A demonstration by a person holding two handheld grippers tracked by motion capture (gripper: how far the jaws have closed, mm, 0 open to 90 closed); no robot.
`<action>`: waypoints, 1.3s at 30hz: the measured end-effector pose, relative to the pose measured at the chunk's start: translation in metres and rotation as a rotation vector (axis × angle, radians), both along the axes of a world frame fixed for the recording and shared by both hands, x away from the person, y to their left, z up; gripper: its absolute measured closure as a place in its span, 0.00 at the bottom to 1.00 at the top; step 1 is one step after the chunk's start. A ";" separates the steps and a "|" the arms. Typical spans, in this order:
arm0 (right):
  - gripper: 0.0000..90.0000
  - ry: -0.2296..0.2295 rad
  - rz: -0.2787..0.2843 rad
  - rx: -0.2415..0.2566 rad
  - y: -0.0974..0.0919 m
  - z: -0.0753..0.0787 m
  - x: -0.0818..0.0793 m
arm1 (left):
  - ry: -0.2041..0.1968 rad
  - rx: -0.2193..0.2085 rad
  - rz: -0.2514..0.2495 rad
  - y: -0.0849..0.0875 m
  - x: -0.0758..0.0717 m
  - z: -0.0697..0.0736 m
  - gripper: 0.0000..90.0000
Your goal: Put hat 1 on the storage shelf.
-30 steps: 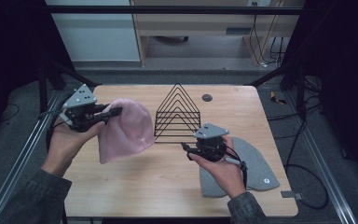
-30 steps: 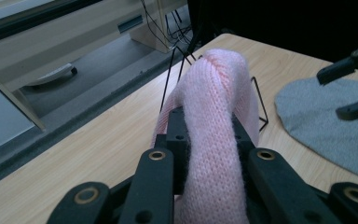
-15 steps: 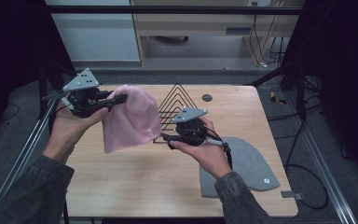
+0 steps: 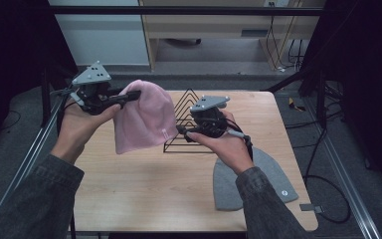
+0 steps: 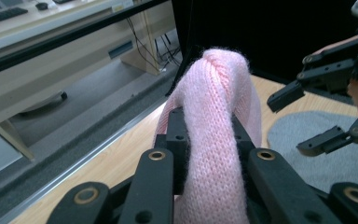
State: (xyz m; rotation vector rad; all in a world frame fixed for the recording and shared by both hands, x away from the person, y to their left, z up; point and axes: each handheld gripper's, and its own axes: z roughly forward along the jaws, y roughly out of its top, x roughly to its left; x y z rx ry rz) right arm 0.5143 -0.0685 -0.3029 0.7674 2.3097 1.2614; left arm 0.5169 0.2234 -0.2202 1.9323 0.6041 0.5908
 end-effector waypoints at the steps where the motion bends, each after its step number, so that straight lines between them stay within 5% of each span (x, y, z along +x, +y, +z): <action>1: 0.37 0.001 0.002 0.001 0.000 0.000 0.001 | -0.004 0.001 -0.003 -0.002 0.000 0.002 0.86; 17: 0.39 0.040 0.051 0.017 0.005 -0.003 0.013 | -0.055 -0.023 -0.045 -0.018 -0.004 0.022 0.86; 21: 0.51 0.057 0.082 0.019 0.008 -0.005 0.019 | -0.060 -0.039 -0.050 -0.019 0.000 0.026 0.86; 28: 0.84 0.015 0.087 0.002 0.007 0.001 0.033 | -0.054 -0.077 -0.037 -0.019 0.020 0.025 0.85; 34: 0.90 -0.002 0.038 0.005 -0.006 0.010 0.051 | -0.044 -0.141 -0.026 -0.022 0.042 0.022 0.85; 39: 0.91 -0.015 -0.010 -0.012 -0.014 0.010 0.063 | -0.042 -0.131 -0.027 -0.031 0.058 0.018 0.85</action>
